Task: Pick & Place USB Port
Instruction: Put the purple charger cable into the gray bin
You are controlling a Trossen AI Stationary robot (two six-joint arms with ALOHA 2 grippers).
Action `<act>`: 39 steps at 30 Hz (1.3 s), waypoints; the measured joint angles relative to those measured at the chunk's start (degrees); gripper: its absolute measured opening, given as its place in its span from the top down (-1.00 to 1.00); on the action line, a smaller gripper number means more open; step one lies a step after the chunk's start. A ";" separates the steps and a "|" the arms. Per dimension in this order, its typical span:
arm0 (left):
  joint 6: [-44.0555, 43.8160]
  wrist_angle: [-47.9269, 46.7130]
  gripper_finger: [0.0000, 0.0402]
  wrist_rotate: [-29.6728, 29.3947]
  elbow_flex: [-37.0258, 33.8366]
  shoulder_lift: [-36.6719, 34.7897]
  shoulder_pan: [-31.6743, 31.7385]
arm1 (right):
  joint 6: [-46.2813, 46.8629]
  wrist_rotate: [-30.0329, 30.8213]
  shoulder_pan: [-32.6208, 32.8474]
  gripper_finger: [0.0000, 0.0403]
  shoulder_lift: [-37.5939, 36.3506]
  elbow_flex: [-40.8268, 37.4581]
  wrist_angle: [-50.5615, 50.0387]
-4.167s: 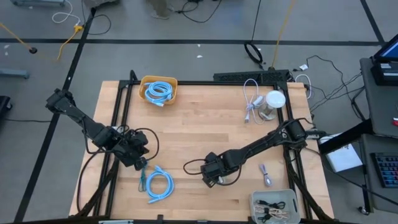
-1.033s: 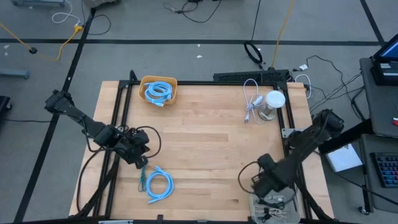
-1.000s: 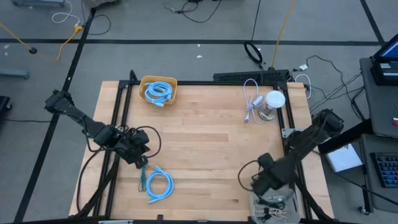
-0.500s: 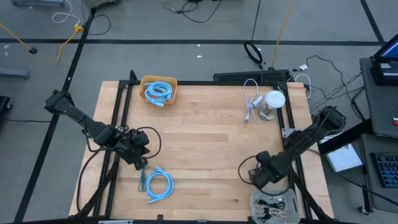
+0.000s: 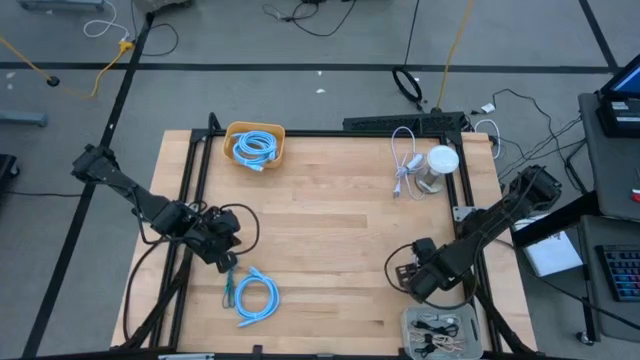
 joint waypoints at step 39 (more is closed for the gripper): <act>0.72 -0.44 0.97 -0.70 0.00 0.00 0.02 | -3.22 1.00 -1.46 0.87 0.11 -11.32 23.13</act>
